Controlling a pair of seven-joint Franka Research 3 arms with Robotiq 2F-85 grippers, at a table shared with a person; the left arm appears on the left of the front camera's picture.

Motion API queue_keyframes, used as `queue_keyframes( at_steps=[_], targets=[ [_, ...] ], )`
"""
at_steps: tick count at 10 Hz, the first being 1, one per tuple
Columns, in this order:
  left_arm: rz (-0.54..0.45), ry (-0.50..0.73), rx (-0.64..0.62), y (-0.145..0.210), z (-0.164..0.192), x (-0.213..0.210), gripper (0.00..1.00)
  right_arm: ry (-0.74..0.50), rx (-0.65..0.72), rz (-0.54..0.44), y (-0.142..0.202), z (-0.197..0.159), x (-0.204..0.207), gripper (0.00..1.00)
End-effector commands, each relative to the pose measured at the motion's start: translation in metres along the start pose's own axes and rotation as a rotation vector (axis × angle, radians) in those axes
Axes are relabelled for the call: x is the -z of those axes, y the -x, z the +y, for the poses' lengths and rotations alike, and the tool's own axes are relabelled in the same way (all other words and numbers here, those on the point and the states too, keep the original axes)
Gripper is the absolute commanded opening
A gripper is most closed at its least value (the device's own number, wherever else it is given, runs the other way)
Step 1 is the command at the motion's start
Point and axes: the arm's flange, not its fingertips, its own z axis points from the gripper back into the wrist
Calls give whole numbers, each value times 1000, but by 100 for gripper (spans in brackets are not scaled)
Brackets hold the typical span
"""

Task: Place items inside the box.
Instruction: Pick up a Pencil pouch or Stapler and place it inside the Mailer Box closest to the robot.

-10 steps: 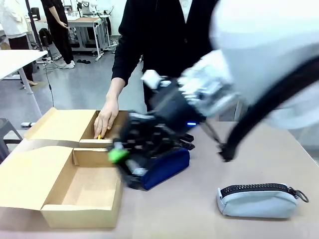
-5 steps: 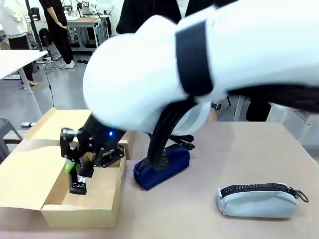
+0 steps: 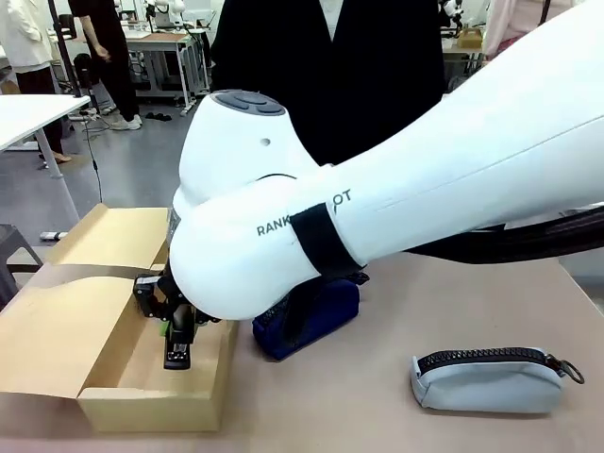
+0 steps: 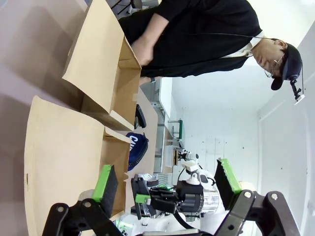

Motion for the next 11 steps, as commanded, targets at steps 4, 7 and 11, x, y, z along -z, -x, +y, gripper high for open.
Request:
queue_keyframes(
  at_steps=[4,7,11],
  targets=[
    [1,17,22,1,0,0,100,122,-14,-111,-11,20,28,36],
    [1,17,22,1,0,0,100,165,-10,-122,-10,14,31,36],
    [1,17,22,1,0,0,100,164,-14,-96,-9,11,31,100]
  ],
)
